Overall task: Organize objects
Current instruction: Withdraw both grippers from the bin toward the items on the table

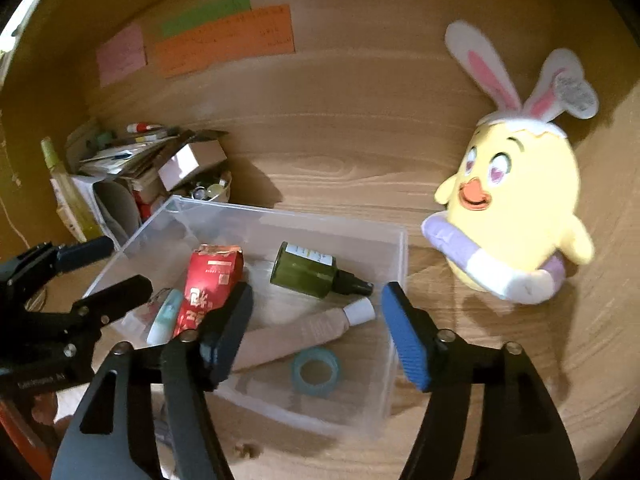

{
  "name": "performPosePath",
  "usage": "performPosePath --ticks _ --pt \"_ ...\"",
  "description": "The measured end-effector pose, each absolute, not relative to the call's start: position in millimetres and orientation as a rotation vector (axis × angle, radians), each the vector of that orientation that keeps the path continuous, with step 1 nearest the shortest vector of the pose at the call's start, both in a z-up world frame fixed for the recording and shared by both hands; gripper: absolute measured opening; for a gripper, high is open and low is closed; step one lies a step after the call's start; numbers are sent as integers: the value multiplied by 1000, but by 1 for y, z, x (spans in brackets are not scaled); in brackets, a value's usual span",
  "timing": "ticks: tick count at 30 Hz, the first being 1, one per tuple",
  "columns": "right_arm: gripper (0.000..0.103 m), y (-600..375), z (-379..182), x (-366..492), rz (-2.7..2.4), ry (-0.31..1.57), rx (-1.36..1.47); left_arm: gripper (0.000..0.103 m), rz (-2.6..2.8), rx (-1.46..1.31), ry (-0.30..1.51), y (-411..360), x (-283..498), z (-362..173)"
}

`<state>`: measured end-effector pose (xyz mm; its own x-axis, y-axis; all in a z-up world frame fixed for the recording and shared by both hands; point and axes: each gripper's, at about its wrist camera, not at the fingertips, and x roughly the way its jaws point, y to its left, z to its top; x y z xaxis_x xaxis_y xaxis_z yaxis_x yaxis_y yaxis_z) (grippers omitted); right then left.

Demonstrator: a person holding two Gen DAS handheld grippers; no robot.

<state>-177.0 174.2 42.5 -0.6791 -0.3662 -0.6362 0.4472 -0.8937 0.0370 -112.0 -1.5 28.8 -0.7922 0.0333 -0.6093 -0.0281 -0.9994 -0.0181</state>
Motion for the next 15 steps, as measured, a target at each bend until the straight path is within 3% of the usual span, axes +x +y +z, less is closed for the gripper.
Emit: performPosePath --ticks 4,15 --pt "75 182 46 -158 -2543 192 896 91 2947 -996 -5 0 -95 32" --pt "75 206 30 -103 -2550 228 908 92 2942 -1052 1 14 -56 16"
